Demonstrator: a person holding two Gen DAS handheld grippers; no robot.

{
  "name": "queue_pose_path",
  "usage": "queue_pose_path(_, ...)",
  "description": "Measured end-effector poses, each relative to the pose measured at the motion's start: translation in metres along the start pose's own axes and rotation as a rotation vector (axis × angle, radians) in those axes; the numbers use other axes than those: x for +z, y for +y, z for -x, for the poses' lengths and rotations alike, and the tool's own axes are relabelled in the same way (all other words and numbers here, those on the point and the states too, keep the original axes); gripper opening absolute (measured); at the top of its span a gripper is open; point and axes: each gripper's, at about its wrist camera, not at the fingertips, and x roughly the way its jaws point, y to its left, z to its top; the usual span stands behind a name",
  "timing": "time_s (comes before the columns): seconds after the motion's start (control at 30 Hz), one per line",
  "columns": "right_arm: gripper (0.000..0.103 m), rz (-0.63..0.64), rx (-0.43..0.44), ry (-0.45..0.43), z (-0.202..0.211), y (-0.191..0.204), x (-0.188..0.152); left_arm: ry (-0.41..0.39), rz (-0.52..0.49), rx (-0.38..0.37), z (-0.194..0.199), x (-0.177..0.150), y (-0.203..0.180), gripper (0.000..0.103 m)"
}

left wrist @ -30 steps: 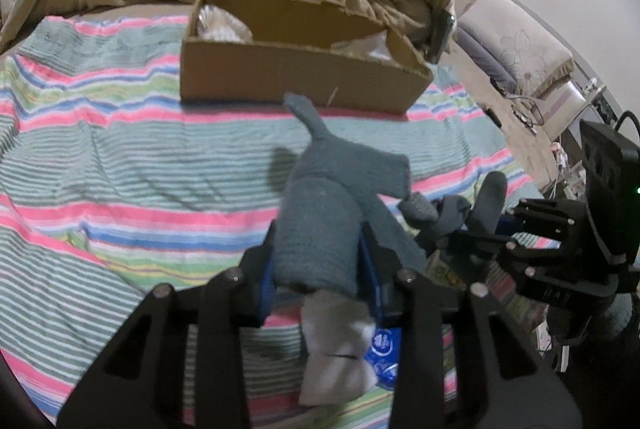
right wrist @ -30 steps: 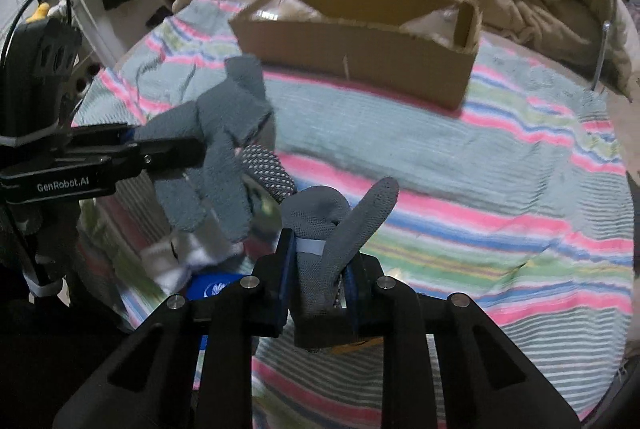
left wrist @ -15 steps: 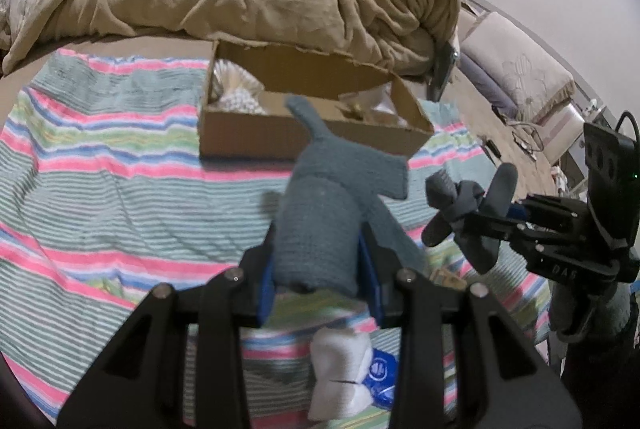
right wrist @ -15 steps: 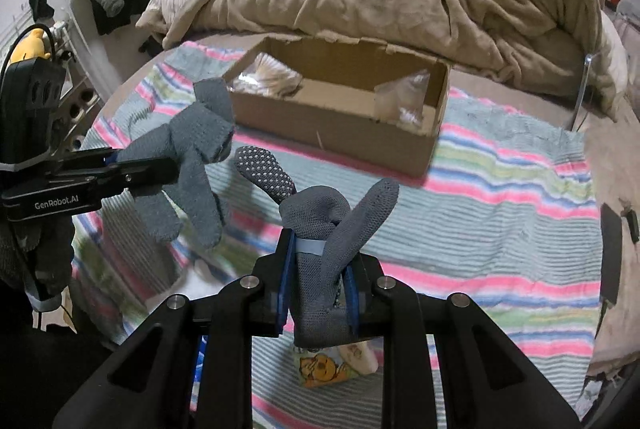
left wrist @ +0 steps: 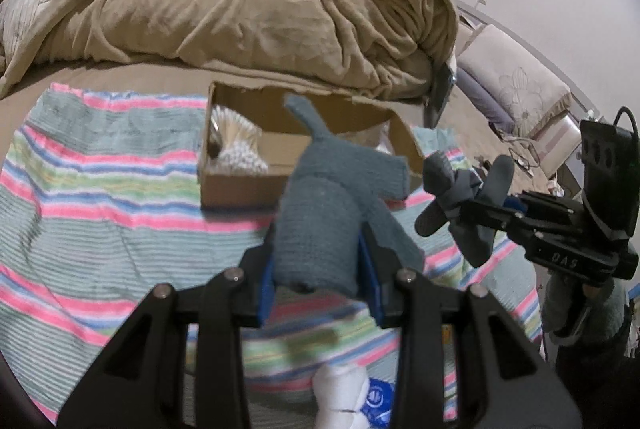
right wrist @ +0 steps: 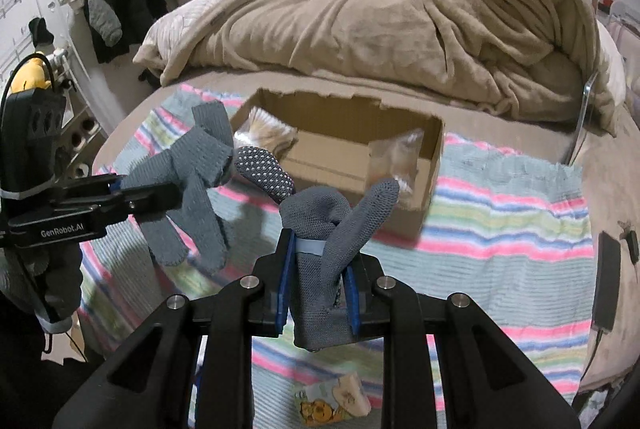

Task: Organize objects
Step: 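Carry both grey gloves into the box and open both tools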

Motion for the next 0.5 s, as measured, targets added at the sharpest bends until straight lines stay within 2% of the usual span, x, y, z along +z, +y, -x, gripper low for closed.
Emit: queue_pose_path(0.5,0.024,-0.013,0.008,-0.062,-0.009,-0.009,0.038,-0.048,0.002,0.004,-0.013,0.035,0.008,0.037)
